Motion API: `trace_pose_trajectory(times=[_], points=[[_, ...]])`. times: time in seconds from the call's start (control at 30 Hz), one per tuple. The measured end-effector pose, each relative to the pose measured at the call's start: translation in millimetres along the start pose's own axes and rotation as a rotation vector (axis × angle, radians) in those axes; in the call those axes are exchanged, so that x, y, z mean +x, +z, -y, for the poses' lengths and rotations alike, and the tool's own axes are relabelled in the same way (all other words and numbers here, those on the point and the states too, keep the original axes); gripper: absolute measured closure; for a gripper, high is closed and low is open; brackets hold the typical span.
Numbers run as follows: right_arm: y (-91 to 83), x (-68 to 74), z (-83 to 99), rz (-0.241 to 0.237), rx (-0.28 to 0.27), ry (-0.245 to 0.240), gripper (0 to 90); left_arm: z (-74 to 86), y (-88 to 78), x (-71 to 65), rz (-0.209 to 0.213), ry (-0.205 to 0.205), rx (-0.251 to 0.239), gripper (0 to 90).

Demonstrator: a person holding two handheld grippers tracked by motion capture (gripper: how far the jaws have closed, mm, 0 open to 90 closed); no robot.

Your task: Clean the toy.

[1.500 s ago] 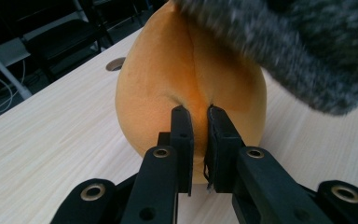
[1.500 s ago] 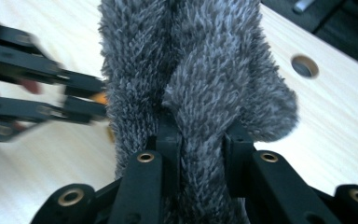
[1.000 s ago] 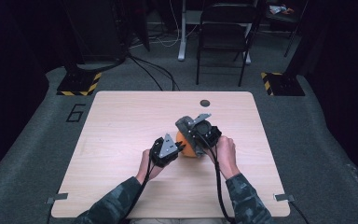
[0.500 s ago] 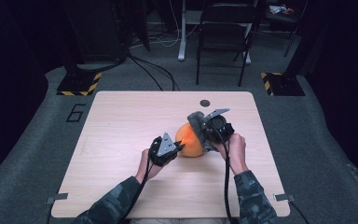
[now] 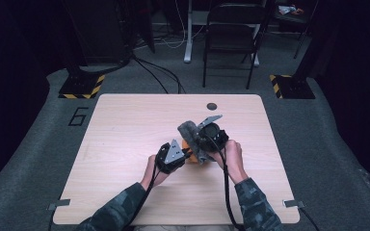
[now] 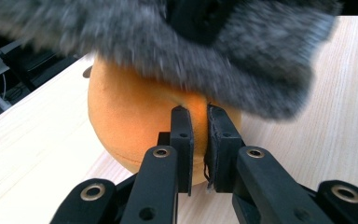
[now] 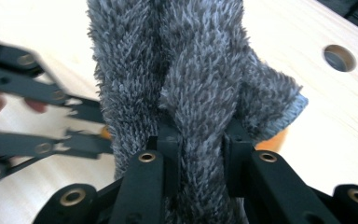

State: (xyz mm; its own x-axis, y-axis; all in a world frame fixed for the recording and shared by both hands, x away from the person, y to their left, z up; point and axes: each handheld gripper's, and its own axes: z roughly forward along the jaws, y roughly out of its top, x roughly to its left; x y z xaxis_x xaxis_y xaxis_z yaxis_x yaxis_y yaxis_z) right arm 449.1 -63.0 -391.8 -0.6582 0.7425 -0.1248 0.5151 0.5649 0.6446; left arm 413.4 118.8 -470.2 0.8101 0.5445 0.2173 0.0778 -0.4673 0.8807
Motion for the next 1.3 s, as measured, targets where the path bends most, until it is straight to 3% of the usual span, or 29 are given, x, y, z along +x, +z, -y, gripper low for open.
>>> trace_pose_trajectory(times=[0.03,0.13,0.2,0.33,0.53,0.8,0.83,1.1,1.3], points=[[0.0,0.0,0.0,0.0,0.0,0.0,73.8,0.0,0.0,0.0,0.0,0.0,0.0,82.4],[-1.5,-12.4,5.4,0.11,-0.006,0.047,73.7,0.3,-0.6,1.4,0.004,-0.005,0.004,82.4],[0.4,-19.5,9.4,0.129,-0.007,0.055,73.5,0.5,-0.7,1.6,0.005,-0.01,0.004,82.3],[1.6,-22.5,12.9,0.121,-0.015,0.074,73.4,1.5,-1.0,3.8,0.003,-0.025,0.008,82.1],[-6.0,-26.2,14.7,0.047,-0.061,0.098,72.5,3.6,-2.3,8.7,-0.014,-0.047,0.016,80.8],[-24.2,-46.5,28.8,0.052,-0.085,0.167,71.3,8.4,-4.2,17.9,-0.036,-0.117,0.03,79.1],[-27.2,-54.4,36.3,0.063,-0.077,0.205,71.3,8.8,-4.7,19.2,-0.037,-0.119,0.035,78.9],[-27.5,-80.5,65.0,0.109,-0.031,0.296,71.2,12.2,-4.7,27.2,-0.058,-0.153,0.051,78.2],[-11.2,-104.3,98.1,0.161,0.072,0.383,69.3,18.4,-5.4,37.2,-0.104,-0.188,0.084,77.2]])
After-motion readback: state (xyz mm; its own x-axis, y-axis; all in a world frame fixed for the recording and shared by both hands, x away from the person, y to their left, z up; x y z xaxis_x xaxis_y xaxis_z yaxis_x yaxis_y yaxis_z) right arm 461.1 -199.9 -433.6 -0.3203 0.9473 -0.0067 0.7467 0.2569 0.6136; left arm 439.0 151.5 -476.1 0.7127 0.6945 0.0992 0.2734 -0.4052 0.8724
